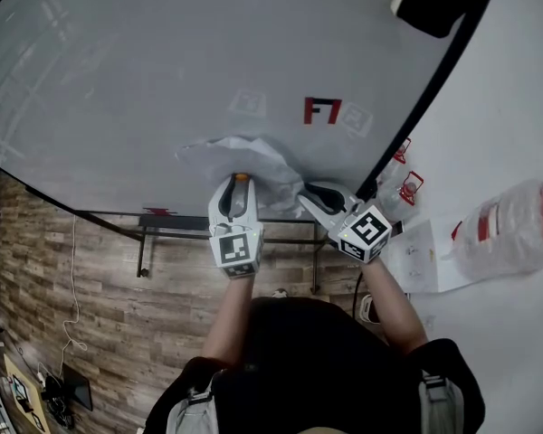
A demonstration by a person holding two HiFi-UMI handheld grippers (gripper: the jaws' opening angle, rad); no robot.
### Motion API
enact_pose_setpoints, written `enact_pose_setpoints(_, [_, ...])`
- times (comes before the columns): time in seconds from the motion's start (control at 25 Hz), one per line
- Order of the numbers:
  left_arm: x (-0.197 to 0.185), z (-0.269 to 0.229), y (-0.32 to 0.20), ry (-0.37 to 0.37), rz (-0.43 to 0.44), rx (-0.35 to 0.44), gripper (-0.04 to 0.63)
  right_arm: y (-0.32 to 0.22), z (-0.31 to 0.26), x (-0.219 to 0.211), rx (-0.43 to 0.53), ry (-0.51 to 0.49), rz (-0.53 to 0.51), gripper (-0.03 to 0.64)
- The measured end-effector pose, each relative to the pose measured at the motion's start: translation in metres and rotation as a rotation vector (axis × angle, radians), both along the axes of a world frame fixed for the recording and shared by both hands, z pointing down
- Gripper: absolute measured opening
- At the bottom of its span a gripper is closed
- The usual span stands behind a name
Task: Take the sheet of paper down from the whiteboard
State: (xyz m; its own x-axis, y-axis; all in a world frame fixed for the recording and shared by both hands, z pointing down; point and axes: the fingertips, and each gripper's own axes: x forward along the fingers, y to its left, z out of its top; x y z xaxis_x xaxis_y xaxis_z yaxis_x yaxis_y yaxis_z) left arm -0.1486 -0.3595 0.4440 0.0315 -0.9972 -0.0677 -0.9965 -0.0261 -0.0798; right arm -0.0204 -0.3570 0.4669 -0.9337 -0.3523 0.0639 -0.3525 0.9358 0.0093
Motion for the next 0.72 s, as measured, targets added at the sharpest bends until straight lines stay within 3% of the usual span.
enact_pose_setpoints(0.2, [-0.0003, -0.0001, 0.0003, -0.009, 0.004, 0.004, 0.132, 0.0015, -0.0022, -0.0074, 0.018, 0.006, -0.005, 0.076])
enact_pose_setpoints(0.32, [0.0007, -0.0013, -0.0009, -0.013, 0.016, -0.021, 0.132, 0.0004, -0.0026, -0.0079, 0.007, 0.002, -0.003, 0.006])
enact_pose_setpoints(0.48, [0.0014, -0.0014, -0.0014, 0.000, 0.034, -0.003, 0.132, 0.0026, -0.0015, -0.0079, -0.039, -0.025, -0.010, 0.005])
enact_pose_setpoints(0.72, [-0.0030, 0.0072, 0.0003, -0.037, 0.018, -0.004, 0.132, 0.0040, -0.0009, -0.0058, -0.081, -0.044, -0.004, 0.005])
